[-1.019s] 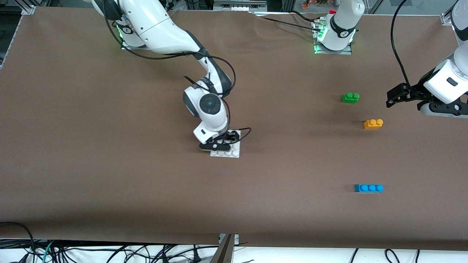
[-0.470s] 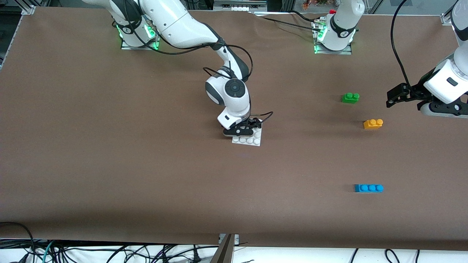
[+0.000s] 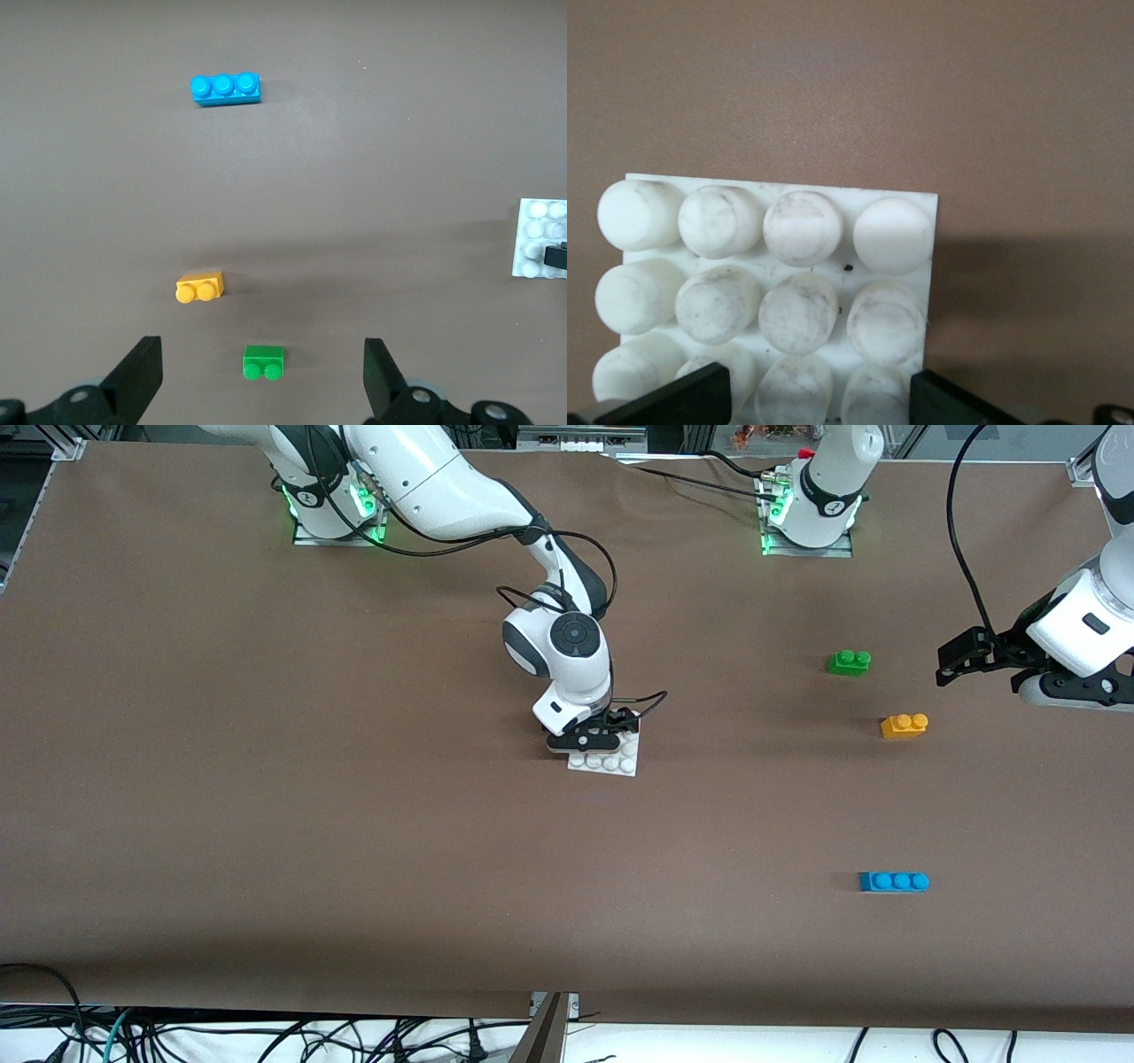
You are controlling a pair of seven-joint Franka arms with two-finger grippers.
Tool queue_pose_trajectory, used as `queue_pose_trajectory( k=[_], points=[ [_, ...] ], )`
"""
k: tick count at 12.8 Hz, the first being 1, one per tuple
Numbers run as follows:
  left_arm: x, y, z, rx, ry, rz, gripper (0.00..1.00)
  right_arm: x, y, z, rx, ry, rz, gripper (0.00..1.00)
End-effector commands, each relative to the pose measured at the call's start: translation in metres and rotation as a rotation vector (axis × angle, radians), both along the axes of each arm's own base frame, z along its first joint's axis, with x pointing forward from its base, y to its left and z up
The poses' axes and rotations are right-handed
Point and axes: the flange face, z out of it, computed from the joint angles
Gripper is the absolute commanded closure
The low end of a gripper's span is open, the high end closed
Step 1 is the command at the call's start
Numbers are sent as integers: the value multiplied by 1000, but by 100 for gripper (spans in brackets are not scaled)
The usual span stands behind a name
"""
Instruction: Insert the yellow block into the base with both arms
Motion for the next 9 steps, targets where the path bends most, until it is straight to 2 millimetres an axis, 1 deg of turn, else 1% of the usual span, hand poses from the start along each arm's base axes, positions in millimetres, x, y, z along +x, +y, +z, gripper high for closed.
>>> queue_pose_trajectory(
  k=[1, 3, 4, 6, 7, 9],
  points=[
    [3, 2, 5, 2, 6, -4, 0, 11, 16, 7, 19, -6, 7, 0],
    [3, 2, 5, 2, 6, -4, 0, 17, 21, 28, 5, 5, 7, 0],
    [3, 2, 5, 2, 6, -4, 0, 19, 24, 45, -4, 12, 18, 0],
    [3, 2, 5, 2, 6, -4, 0, 22, 23, 66, -32, 30, 43, 0],
    [3, 2, 5, 2, 6, -4, 0, 30, 16, 91, -29, 24, 58, 0],
    [3, 2, 5, 2, 6, -3, 0, 54, -13, 133, -49, 32, 105, 0]
  ],
)
